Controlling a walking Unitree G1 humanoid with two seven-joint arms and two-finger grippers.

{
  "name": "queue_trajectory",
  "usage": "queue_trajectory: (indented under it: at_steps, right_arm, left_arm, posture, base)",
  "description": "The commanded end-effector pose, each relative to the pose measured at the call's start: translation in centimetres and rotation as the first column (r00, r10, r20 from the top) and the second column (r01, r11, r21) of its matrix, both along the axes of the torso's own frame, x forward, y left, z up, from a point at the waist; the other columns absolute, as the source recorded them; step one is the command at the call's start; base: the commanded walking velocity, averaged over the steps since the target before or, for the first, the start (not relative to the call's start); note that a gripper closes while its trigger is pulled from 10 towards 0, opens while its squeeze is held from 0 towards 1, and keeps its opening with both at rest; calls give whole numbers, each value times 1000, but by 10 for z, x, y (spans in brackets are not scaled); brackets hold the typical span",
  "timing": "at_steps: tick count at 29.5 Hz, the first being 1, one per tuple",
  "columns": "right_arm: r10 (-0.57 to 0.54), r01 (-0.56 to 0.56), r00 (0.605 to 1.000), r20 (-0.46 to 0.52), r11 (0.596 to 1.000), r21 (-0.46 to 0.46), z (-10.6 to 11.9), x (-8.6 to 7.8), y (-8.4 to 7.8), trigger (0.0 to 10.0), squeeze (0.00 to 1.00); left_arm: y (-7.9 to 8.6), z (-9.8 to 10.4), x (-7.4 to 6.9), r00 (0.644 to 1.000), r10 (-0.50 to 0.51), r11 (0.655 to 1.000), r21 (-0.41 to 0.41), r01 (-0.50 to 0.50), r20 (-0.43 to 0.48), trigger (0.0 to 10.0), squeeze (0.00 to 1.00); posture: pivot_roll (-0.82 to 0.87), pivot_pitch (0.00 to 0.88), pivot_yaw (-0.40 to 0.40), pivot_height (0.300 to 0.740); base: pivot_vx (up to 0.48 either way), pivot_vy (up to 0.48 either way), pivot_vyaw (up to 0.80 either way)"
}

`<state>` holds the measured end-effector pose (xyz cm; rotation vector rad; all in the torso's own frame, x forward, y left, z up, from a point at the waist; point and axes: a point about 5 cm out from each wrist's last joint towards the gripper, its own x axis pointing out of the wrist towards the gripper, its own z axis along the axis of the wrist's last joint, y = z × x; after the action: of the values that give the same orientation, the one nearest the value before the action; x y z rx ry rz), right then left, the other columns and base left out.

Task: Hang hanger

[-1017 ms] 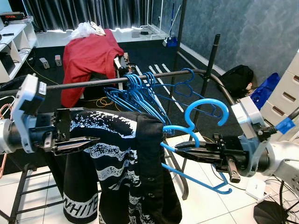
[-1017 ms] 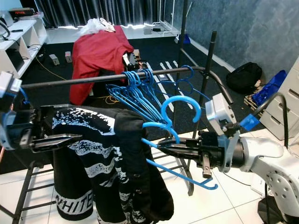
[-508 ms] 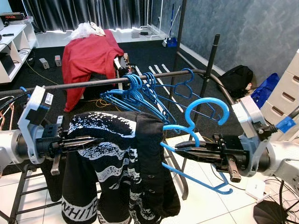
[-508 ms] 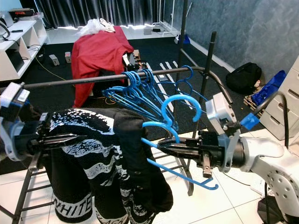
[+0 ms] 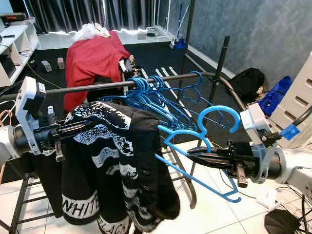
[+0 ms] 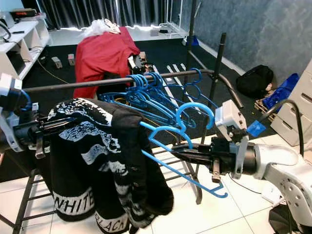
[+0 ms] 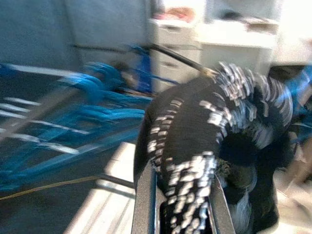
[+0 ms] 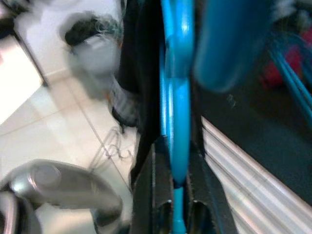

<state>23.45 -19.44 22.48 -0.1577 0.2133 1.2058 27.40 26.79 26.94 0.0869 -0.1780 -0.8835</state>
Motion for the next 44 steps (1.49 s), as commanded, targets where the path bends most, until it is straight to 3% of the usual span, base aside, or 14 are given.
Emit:
queue_trajectory:
  at_steps: [1, 8, 19, 20, 23, 24, 25, 26, 28, 29, 31, 33, 38, 44]
  right_arm:
    - [9, -9, 1000, 9, 1000, -13, 0, 0, 2, 0, 0]
    - [-80, 62, 993, -81, 977, -204, -31, -1, -20, 0, 0]
    - [-259, 228, 964, -57, 920, -318, -66, 14, -33, 39, 0]
    - [-433, 414, 902, 7, 857, -307, -84, 30, -42, 10000, 0]
    - [-433, 414, 902, 7, 857, -307, -84, 30, -42, 10000, 0]
    - [-593, 577, 805, 31, 768, -280, -100, 41, -49, 10000, 0]
    - [-593, 577, 805, 31, 768, -280, -100, 41, -49, 10000, 0]
    - [-743, 726, 669, 10, 650, -225, -116, 45, -56, 10000, 0]
    - [-743, 726, 669, 10, 650, -225, -116, 45, -56, 10000, 0]
    - [-836, 820, 546, -50, 545, -175, -131, 43, -60, 10000, 0]
    - [-875, 862, 474, -102, 485, -149, -145, 36, -59, 10000, 0]
    - [-875, 862, 474, -102, 485, -149, -145, 36, -59, 10000, 0]
    - [-907, 899, 397, -144, 415, -137, -176, 20, -56, 10000, 0]
    - [-906, 896, 403, -125, 419, -146, -184, 18, -54, 10000, 0]
  left_arm:
    - [3, 8, -1, 999, 13, 1000, 18, -14, 38, 0, 0]
    - [47, 32, -8, 975, 196, 980, -45, -192, 107, 0, 0]
    - [40, -8, 8, 946, 323, 946, 9, -323, -19, 0, 0]
    - [30, -49, 13, 917, 380, 924, 92, -370, -125, 4549, 0]
    - [30, -49, 13, 917, 380, 924, 92, -370, -125, 4549, 0]
    - [17, -87, 11, 884, 417, 908, 142, -394, -212, 7451, 0]
    - [17, -87, 11, 884, 417, 908, 142, -394, -212, 7451, 0]
    - [-3, -125, 2, 837, 466, 885, 149, -441, -288, 10000, 0]
    - [-3, -125, 2, 837, 466, 885, 149, -441, -288, 10000, 0]
    - [-19, -154, -8, 779, 523, 850, 141, -508, -346, 10000, 0]
    - [-31, -178, -18, 711, 583, 802, 138, -581, -393, 10000, 0]
    - [-31, -178, -18, 711, 583, 802, 138, -581, -393, 10000, 0]
    - [-25, -230, -41, 480, 758, 603, 195, -774, -442, 10000, 0]
    - [-18, -251, -57, 358, 801, 494, 192, -848, -480, 10000, 0]
  posture:
    - [-42, 0, -14, 740]
    - [-36, 0, -21, 740]
    - [-33, 0, -20, 740]
    - [-31, 0, -15, 740]
    - [-31, 0, -15, 740]
    - [-25, 0, -8, 740]
    - [-25, 0, -8, 740]
    - [-27, 0, -2, 740]
    - [-27, 0, -2, 740]
    - [-27, 0, -2, 740]
    - [-14, 0, 2, 740]
    - [-14, 0, 2, 740]
    - [24, 0, -12, 740]
    - [20, 0, -17, 740]
  base:
    - [0, 0, 0]
    - [0, 0, 0]
    - [0, 0, 0]
    - [0, 0, 0]
    - [0, 0, 0]
    - [0, 0, 0]
    - [0, 0, 0]
    - [0, 0, 0]
    - [0, 0, 0]
    - [0, 0, 0]
    - [0, 0, 0]
    - [0, 0, 0]
    - [0, 0, 799]
    - [0, 0, 794]
